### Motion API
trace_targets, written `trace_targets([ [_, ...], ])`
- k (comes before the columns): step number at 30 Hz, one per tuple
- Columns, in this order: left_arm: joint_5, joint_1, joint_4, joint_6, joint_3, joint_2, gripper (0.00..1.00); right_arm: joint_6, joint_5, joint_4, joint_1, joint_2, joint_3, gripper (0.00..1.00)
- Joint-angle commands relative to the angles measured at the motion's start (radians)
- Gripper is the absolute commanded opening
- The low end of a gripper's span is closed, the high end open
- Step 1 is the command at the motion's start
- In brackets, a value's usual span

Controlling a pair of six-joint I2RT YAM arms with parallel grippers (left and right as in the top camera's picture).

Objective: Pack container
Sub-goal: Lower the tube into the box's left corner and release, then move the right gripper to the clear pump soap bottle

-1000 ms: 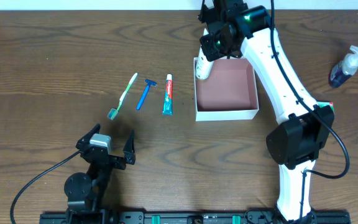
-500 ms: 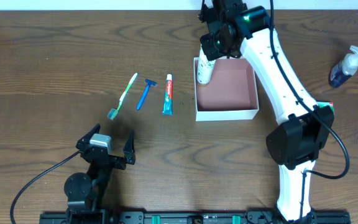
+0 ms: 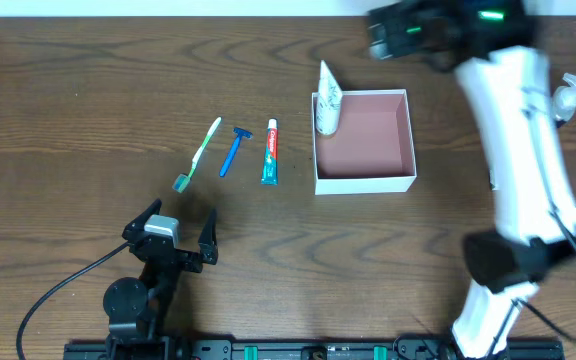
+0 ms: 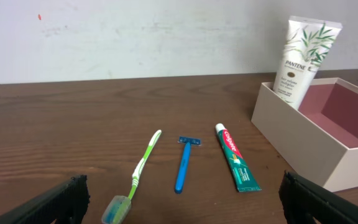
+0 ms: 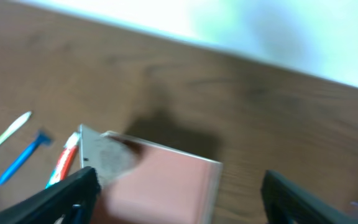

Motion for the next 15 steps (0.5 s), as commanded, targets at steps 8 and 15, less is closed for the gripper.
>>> trace_targets([
  [8,0.013,0.006,-0.011,0.003,-0.029,-0.005,0.98,0.127,-0.013,-0.152,-0.406,-0.088,0.008,0.99],
  [15,0.013,0.006,-0.011,0.003,-0.029,-0.005,0.98,0.45,0.013,-0.121,-0.612,-0.088,-0.142,0.99],
])
